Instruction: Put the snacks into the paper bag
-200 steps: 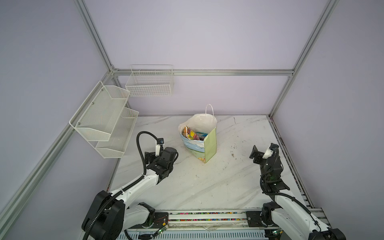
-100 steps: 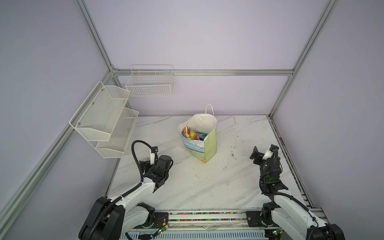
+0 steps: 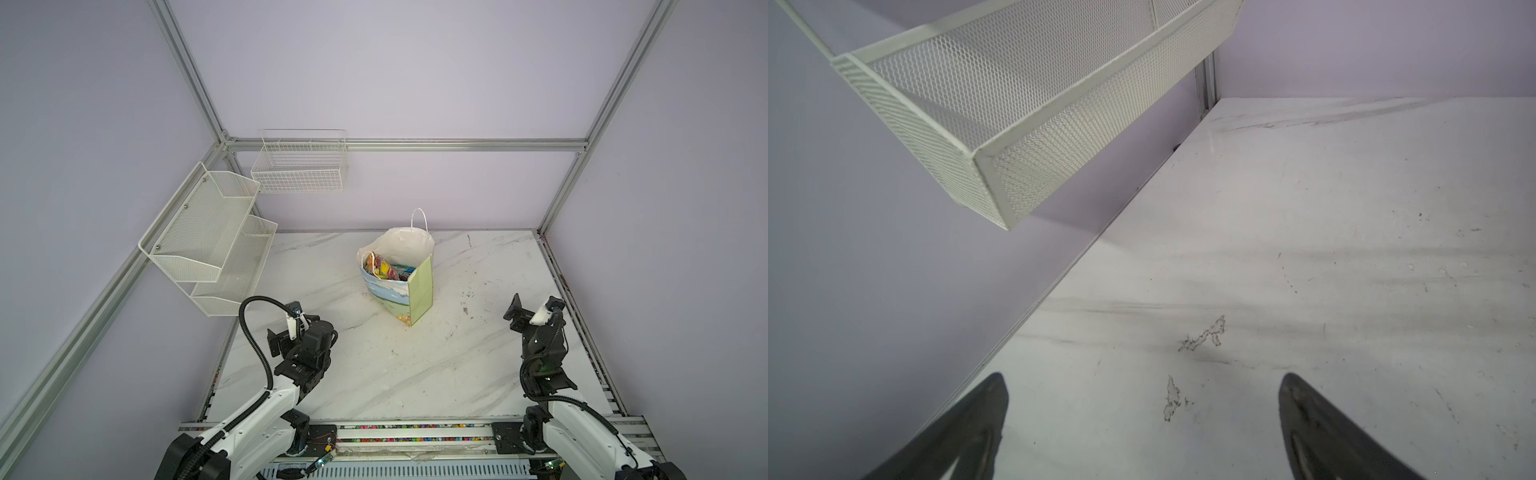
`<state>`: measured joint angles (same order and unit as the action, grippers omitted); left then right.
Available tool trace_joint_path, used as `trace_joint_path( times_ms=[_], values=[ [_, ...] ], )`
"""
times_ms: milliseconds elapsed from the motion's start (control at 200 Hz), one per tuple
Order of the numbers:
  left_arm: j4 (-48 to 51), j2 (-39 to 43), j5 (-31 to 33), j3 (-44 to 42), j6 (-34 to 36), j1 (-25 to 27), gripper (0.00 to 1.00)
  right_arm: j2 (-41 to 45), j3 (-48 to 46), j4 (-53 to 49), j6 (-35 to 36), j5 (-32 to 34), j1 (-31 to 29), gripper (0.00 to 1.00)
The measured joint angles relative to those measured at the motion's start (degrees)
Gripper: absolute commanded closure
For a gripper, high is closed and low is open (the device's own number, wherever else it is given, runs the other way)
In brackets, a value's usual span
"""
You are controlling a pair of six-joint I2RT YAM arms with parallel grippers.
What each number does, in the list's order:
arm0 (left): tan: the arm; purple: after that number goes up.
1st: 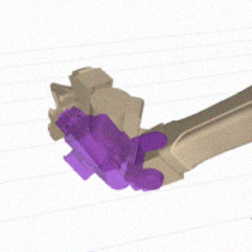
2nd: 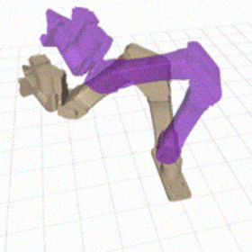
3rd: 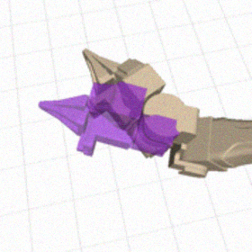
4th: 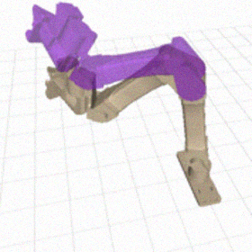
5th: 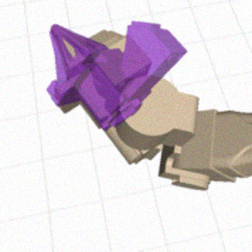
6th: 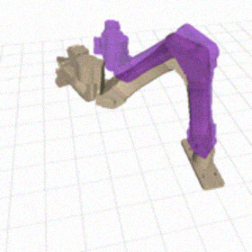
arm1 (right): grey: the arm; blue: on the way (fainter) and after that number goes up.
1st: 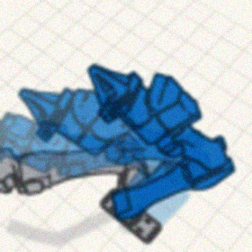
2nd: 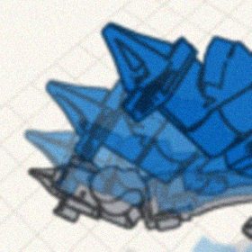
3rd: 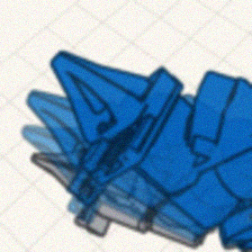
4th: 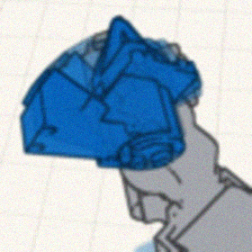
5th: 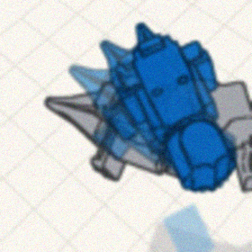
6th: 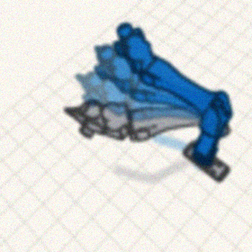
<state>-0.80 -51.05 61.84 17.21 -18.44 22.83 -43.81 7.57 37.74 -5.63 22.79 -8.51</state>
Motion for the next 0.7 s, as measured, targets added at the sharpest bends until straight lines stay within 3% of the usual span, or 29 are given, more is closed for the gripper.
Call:
trace_joint_path(
  times_ms=[700],
  values=[
    [-27.28, -1.03, 1.66, -7.1, 11.45, -2.43, 0.0, 2.64, -7.32, 17.18, 1.38, 4.92, 0.0, 0.03]
  ],
)
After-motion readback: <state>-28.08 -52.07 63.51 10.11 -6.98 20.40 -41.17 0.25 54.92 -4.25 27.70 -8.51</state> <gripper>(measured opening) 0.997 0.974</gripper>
